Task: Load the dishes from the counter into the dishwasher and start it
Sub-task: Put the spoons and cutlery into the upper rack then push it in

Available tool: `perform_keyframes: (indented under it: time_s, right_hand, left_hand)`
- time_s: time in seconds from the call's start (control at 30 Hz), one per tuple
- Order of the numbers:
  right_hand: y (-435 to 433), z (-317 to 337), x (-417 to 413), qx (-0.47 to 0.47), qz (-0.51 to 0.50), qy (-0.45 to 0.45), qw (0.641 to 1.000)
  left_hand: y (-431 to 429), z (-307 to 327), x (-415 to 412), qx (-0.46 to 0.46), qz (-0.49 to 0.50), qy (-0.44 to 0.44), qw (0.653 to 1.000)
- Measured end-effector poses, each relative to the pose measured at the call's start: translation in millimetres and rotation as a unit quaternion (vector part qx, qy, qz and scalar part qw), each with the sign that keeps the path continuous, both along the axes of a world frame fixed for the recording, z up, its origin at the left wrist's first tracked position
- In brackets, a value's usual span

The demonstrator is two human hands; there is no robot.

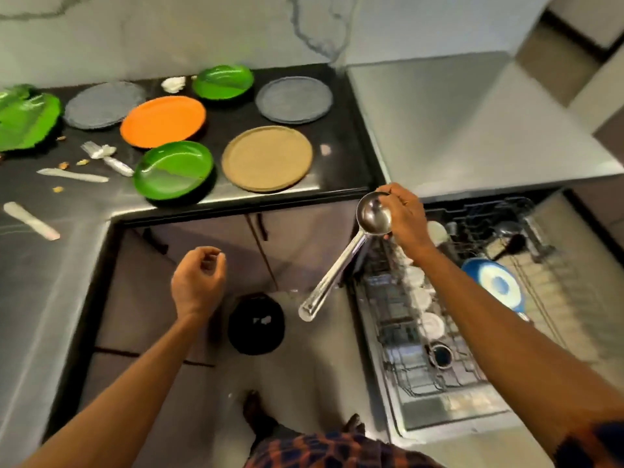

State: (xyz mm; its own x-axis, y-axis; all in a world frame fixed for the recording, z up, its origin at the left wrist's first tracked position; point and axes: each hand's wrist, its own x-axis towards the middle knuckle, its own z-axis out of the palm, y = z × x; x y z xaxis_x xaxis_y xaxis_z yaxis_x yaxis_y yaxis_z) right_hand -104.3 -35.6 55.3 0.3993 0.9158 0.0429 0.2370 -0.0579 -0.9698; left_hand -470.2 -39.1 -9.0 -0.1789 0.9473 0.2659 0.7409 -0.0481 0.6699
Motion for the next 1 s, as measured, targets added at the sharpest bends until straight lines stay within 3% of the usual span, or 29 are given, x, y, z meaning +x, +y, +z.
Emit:
perform_keyframes:
  time_s: [0.17, 0.33, 0.5, 0.73, 1.0]
  right_hand:
    - [-64, -28, 101, -0.033, -0.043, -0.033, 0.998]
    - [-106, -47, 182, -0.058, -0.106, -0.107, 0.987]
    - [-132, -55, 250, -0.071, -0.194, -0.157, 0.966]
    - [-140, -66, 337, -0.128, -0.291, -0.200, 0.927]
    - [-137, -91, 395, -0.181, -0.350, -0.245, 0.886]
  left_hand:
    - [-2, -8, 142, -0.007, -0.187, 0.039, 0.982]
    - [5, -7, 257, -0.021, -0.336, 0.089, 0.937]
    - [32, -1, 365, 0.035, -0.450, 0.110, 0.885]
    - [86, 6, 507, 0.104, -0.562, 0.151, 0.806]
    - [105, -1, 608, 0.098, -0.609, 0.176, 0.767]
